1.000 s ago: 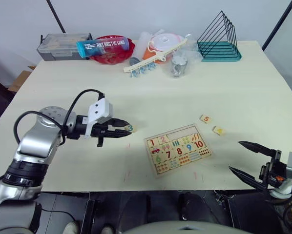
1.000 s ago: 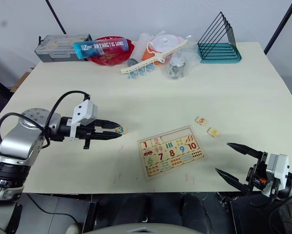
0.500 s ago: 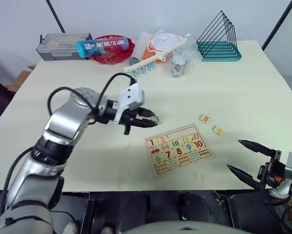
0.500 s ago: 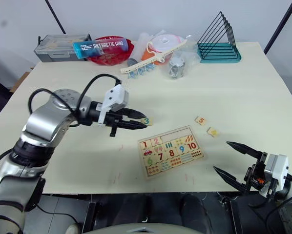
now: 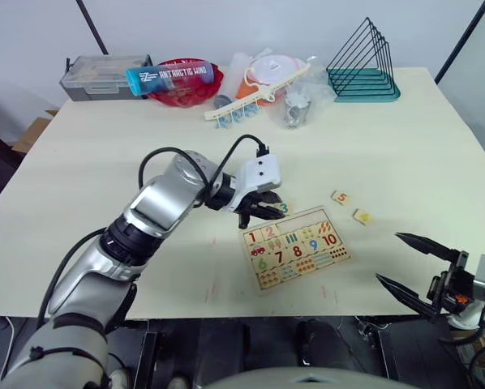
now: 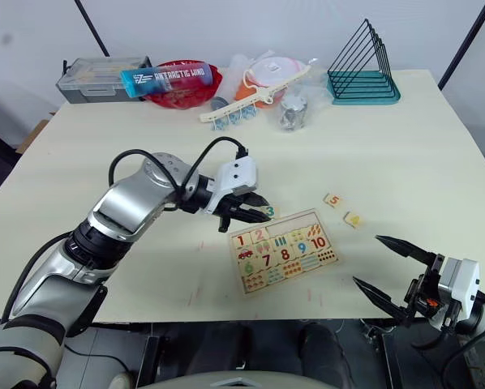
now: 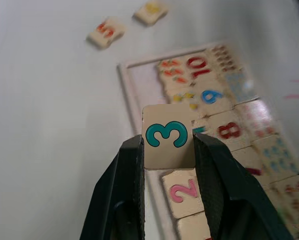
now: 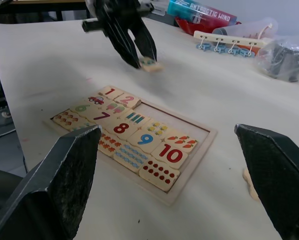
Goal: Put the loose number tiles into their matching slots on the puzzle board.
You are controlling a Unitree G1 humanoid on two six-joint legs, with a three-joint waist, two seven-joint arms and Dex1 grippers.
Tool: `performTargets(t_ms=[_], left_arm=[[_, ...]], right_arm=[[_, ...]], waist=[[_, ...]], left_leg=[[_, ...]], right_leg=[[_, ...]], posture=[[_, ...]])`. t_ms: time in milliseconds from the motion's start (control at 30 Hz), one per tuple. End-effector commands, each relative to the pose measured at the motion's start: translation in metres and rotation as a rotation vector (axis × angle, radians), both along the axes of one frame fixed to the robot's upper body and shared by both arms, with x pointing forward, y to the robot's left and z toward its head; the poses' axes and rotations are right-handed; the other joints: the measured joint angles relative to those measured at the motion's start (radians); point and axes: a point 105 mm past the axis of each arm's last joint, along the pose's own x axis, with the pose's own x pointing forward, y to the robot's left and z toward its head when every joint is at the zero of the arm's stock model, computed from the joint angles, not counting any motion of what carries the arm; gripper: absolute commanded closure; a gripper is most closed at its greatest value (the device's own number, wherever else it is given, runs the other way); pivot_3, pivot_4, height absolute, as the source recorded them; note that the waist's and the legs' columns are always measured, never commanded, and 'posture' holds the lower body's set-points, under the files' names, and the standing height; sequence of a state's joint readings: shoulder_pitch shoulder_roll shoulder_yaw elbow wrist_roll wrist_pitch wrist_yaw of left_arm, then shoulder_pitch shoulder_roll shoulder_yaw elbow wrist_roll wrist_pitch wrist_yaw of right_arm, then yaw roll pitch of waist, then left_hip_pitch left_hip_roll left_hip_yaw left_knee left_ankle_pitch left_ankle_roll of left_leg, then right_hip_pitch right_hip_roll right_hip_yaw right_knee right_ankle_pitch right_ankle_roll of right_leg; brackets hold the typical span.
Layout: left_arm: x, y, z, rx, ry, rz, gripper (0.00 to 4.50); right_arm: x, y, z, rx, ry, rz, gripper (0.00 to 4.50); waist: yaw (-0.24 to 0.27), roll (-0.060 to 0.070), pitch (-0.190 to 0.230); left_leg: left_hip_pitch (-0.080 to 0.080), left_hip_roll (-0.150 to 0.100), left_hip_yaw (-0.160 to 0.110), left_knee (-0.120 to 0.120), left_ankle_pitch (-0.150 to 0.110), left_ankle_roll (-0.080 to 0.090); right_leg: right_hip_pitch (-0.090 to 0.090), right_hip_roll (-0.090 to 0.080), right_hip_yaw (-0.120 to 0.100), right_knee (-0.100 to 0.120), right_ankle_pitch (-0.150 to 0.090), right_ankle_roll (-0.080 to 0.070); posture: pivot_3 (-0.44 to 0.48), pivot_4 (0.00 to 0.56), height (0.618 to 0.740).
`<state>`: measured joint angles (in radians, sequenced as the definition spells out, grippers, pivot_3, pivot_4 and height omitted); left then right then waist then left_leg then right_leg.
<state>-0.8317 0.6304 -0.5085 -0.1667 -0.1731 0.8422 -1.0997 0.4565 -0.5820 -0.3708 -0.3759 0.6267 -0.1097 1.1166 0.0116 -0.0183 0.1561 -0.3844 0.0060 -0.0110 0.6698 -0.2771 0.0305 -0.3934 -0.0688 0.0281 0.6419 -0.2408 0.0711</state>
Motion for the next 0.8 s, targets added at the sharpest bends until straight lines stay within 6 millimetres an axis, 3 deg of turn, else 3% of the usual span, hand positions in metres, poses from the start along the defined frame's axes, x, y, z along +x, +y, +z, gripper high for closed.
performTargets(t_ms=[33,367,800], left_arm=[[-0.001,-0.008,0.006,0.039,-0.033,0.017,3.57],[-0.012,-0.015,-0.009,0.142,0.057,0.045,3.57],[-0.009,-0.024,-0.015,0.151,0.062,0.051,3.57]], right_arm=[[0.001,0.002,0.008,0.001,-0.040,0.001,0.00],[0.009,0.004,0.009,0.003,-0.063,-0.004,0.00],[0.007,0.004,0.008,-0.001,-0.067,-0.012,0.00]], waist=[[0.000,0.000,0.000],[0.000,0.000,0.000],[0.001,0.000,0.000]], left_leg=[[0.000,0.000,0.000,0.000,0.000,0.000],[0.000,0.000,0.000,0.000,0.000,0.000],[0.000,0.000,0.000,0.000,0.000,0.000]], right_leg=[[0.000,0.000,0.000,0.000,0.000,0.000],[0.000,0.000,0.000,0.000,0.000,0.000],[0.000,0.000,0.000,0.000,0.000,0.000]], posture=[[0.000,0.150,0.740],[0.000,0.150,0.740],[0.000,0.150,0.740]])
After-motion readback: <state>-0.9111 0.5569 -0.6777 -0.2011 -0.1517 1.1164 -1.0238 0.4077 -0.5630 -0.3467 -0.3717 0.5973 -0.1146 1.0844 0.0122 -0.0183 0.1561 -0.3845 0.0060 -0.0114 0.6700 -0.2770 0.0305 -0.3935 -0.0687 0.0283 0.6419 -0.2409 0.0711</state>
